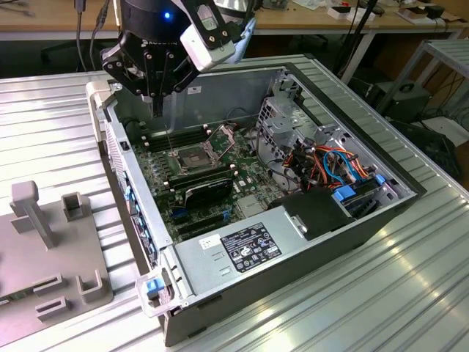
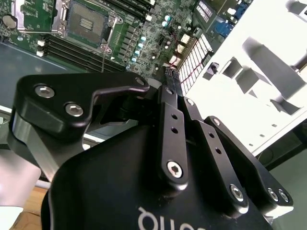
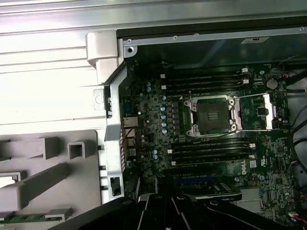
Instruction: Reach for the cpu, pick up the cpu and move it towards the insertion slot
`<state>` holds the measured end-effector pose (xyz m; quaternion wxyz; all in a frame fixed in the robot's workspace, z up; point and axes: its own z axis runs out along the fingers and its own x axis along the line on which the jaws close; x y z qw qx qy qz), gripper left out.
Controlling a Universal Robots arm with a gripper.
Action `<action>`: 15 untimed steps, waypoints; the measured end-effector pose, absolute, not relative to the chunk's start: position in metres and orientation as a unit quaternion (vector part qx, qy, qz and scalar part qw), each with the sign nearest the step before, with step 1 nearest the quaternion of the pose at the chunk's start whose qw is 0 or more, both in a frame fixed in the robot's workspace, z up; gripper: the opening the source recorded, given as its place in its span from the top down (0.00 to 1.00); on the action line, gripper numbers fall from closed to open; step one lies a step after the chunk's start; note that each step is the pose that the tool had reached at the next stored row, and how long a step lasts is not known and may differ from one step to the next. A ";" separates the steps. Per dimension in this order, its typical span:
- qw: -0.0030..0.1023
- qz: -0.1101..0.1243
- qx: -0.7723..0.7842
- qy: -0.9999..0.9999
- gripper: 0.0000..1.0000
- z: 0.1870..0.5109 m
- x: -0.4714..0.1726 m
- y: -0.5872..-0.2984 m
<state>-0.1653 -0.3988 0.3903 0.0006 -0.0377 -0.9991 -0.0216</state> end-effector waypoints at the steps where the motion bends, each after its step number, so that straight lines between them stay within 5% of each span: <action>1: 0.001 -0.022 -0.038 -0.999 0.89 0.390 -0.166 -0.399; 15: 0.004 -0.021 -0.038 -0.999 0.89 0.390 -0.173 -0.399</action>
